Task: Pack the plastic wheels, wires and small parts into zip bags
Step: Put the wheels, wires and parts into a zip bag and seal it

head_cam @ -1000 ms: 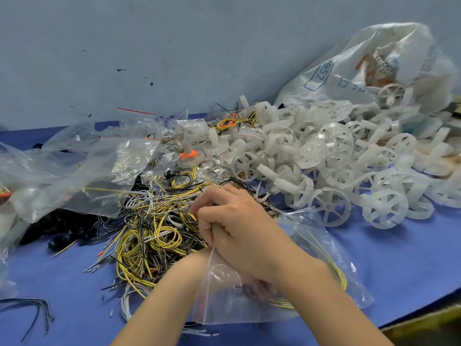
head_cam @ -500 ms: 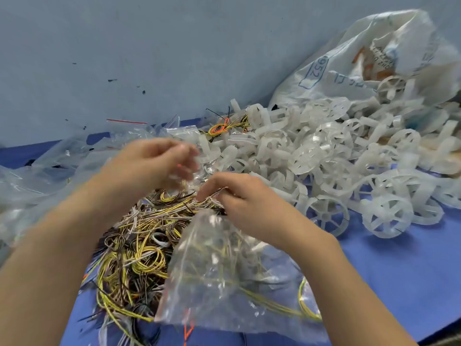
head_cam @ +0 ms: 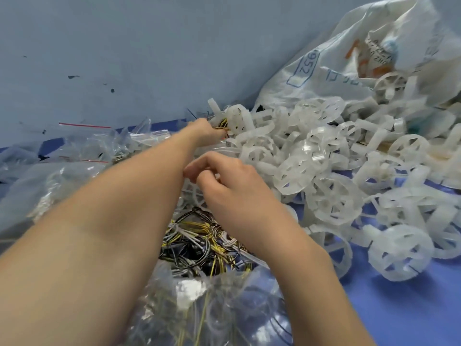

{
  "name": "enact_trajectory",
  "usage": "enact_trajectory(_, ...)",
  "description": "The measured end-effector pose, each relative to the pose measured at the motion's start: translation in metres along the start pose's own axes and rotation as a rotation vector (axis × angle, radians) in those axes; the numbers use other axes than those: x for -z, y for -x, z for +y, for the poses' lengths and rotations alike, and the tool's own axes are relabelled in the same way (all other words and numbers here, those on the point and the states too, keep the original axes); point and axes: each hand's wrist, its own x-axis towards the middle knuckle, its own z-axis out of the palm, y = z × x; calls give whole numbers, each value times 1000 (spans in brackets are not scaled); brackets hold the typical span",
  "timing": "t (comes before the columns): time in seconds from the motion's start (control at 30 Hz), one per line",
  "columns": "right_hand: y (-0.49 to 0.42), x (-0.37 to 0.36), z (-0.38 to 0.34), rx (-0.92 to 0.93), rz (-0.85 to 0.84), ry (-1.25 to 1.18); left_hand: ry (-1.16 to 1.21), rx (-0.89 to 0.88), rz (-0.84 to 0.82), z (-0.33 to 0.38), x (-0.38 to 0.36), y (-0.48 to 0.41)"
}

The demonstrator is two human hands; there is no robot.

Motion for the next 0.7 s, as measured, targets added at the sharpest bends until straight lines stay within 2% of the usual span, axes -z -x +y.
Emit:
enact_trajectory(0.3,-5,3,10,-38,86,-37,-54,-19,143,12,-13,-25)
enact_trajectory(0.7,6,-2,-5,-23,71,17,-27,-187,295,-29,23,27)
